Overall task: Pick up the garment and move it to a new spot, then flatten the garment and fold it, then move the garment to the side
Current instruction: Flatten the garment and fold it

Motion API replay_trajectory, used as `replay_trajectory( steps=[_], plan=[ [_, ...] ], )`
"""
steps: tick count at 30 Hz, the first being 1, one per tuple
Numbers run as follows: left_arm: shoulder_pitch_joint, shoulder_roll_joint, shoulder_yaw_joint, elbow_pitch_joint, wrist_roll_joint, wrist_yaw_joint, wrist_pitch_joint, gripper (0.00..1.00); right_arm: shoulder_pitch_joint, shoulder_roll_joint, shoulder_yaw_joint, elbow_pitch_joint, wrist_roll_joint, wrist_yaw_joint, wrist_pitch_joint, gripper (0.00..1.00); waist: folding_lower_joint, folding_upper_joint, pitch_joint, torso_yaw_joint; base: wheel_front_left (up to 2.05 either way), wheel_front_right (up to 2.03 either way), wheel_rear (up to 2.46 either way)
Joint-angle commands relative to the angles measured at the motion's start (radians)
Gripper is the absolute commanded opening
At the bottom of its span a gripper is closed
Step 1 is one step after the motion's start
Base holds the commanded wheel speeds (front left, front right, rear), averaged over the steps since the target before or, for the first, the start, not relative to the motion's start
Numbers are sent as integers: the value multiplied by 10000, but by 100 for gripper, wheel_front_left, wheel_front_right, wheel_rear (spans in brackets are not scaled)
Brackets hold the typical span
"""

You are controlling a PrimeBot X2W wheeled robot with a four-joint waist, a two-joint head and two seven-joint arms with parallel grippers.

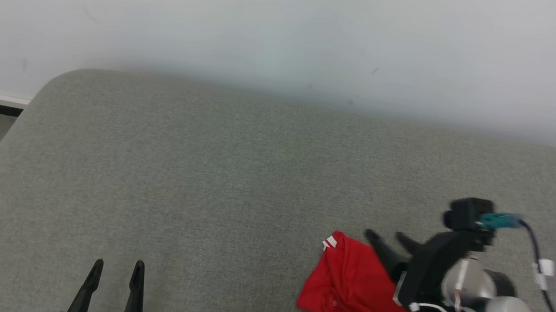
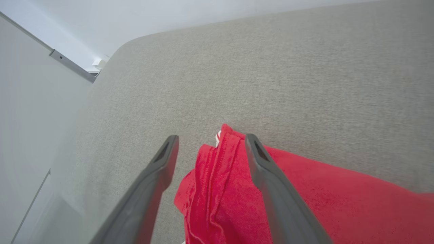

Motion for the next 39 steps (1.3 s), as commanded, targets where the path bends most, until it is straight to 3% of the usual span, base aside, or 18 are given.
replay_trajectory(
  steps=[1,5,10,16,25,27,28,30,33,39],
  plan=[
    [-9,-25,24,-65,78,8,-25,100,348,-81,-534,-403,-631,-2,-66,100,0,0,-15,-140,0,0,0],
    [-46,-30,-4,-70,80,8,-25,100,1051,-120,-1451,-970,-1570,-2,-165,100,0,0,-18,-262,0,0,0],
    [-75,-38,-27,-39,59,8,-25,100,1755,-80,-1887,-1334,-2005,-2,-279,100,0,0,-25,-332,0,0,0],
    [-119,-45,-12,-21,43,8,-25,100,2238,-43,-1621,-1415,-2628,-2,-1103,100,0,0,10,-407,0,0,0],
    [-172,-45,-146,41,62,8,-25,100,1457,-14,-970,-72,-3256,-2,-2197,100,0,0,7,-214,0,0,0],
    [-146,-39,-165,41,76,8,-25,100,1228,-14,-907,326,-3316,-2,-2414,56,0,0,-20,-117,0,0,0],
    [-136,-35,-163,36,89,8,-25,100,1147,-13,-882,543,-3337,-2,-2529,44,0,0,-42,-63,0,0,0],
    [-103,-37,-176,21,107,8,-25,100,1008,-14,-869,937,-3401,-2,-2782,33,0,0,-82,51,0,0,0],
    [-97,-39,-284,42,130,8,-25,100,882,-13,-975,1553,-3394,-2,-3148,0,0,0,-121,259,0,0,0],
    [-45,-44,-421,62,133,8,-25,100,506,-13,-992,2741,-3405,-2,-3661,0,0,0,-83,547,0,0,0]
  ],
)
